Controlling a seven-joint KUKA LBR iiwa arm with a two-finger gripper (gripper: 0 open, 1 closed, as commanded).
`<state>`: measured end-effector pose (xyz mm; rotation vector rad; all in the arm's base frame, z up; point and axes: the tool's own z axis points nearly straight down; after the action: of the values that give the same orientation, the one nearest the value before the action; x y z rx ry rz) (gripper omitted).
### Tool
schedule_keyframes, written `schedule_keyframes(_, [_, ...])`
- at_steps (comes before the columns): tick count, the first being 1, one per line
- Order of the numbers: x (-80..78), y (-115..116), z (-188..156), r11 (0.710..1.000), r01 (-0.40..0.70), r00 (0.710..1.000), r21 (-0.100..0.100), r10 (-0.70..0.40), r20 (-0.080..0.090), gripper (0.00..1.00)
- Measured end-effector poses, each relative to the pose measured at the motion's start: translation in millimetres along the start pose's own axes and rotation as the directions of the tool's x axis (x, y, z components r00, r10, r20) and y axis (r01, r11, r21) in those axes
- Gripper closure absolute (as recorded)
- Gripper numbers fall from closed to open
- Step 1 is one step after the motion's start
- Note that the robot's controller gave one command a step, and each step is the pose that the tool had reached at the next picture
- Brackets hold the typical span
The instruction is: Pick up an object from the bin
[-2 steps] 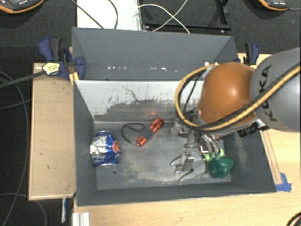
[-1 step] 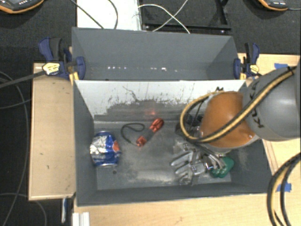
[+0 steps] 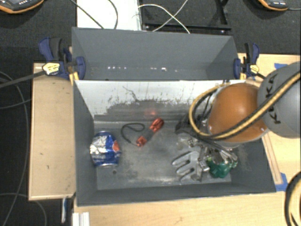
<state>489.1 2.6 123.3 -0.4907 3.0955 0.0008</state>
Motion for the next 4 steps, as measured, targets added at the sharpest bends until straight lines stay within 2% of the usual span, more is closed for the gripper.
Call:
schedule_keyframes(1, [15.1,-59.4,23.0,1.0,0.016,1.0,-0.001,-0.016,-0.007,0.0])
schedule_keyframes(2, [16.8,-77.9,53.5,0.963,0.27,0.963,-0.001,-0.27,-0.001,0.0])
schedule_keyframes(3, [9.9,-126.7,51.6,0.972,0.235,0.972,-0.002,-0.235,0.001,1.0])
schedule_keyframes(4, [9.9,-126.7,51.6,0.972,0.234,0.972,-0.002,-0.234,0.001,1.0])
